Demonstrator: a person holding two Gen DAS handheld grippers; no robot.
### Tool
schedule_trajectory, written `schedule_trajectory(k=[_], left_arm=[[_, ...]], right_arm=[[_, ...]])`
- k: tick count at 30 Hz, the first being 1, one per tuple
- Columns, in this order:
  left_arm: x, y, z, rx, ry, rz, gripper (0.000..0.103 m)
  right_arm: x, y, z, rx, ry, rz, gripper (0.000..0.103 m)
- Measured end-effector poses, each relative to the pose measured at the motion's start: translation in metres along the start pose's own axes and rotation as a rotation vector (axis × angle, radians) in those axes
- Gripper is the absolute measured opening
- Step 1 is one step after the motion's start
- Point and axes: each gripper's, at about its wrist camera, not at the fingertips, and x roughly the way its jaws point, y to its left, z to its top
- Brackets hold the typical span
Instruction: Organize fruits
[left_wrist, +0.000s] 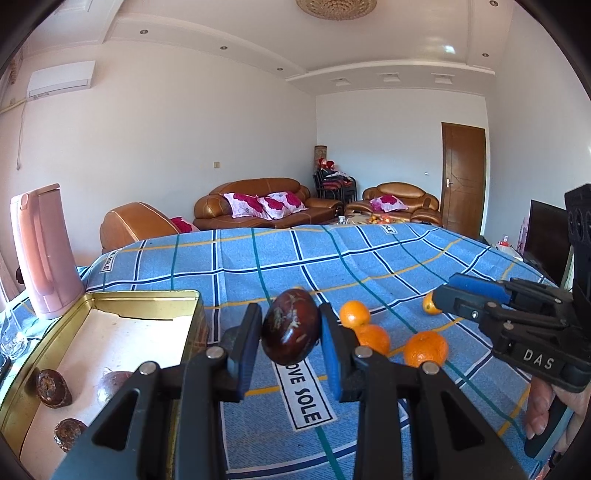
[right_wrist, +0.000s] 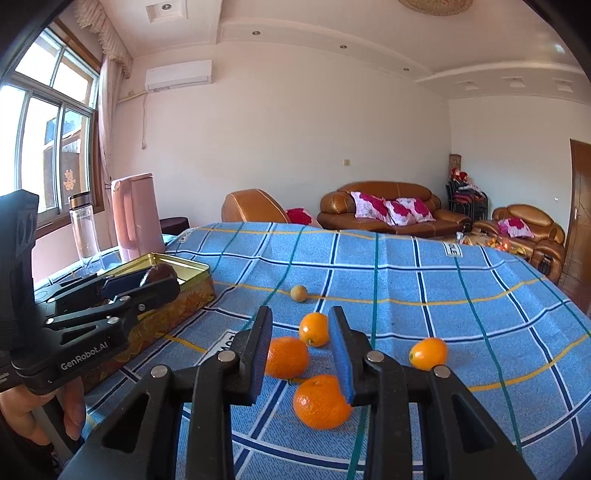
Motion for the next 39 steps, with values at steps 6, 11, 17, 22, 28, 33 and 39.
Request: schedule_trajectory(k=[6,11,17,22,28,33,39], left_arm=[[0.002,0.0,0.0,0.002,0.013,-0.008,0.033],[0.003,-0.001,0.0,0.004,0.02,-0.014,0.033],[0.004,-0.001,0.0,-0.001,0.022,-0.017,0.033],[0.003,0.0,0.0,-0.006,0.008,-0.009,0.033],[-0.005,0.0,-0.002,-0.004,-0.006,-0.008,0.033],[-0.011,0.002,-0.003,-0.004,-0.012,-0.008,0.033],[-0.013,0.006,-0.004,-0.01,-0.016,-0.001,0.033]], right_arm=[[0.025,-0.021,-0.006,0.055,0.182,-0.038,0.067],[0.056,-0.018,-0.017,0.028,0.365,-0.044,0.067],[0.059,-0.016,-0.025,0.025,0.416,0.0,0.047],[0.037,-0.005,-0.017,-0.032,0.305,-0.026,0.046],[0.011,0.003,-0.011,-0.021,0.162,-0.006,0.046],[0.002,0.018,-0.005,-0.023,0.083,0.033,0.046],[-0.004,0.035,0.001,-0.049,0.027,0.051,0.046]])
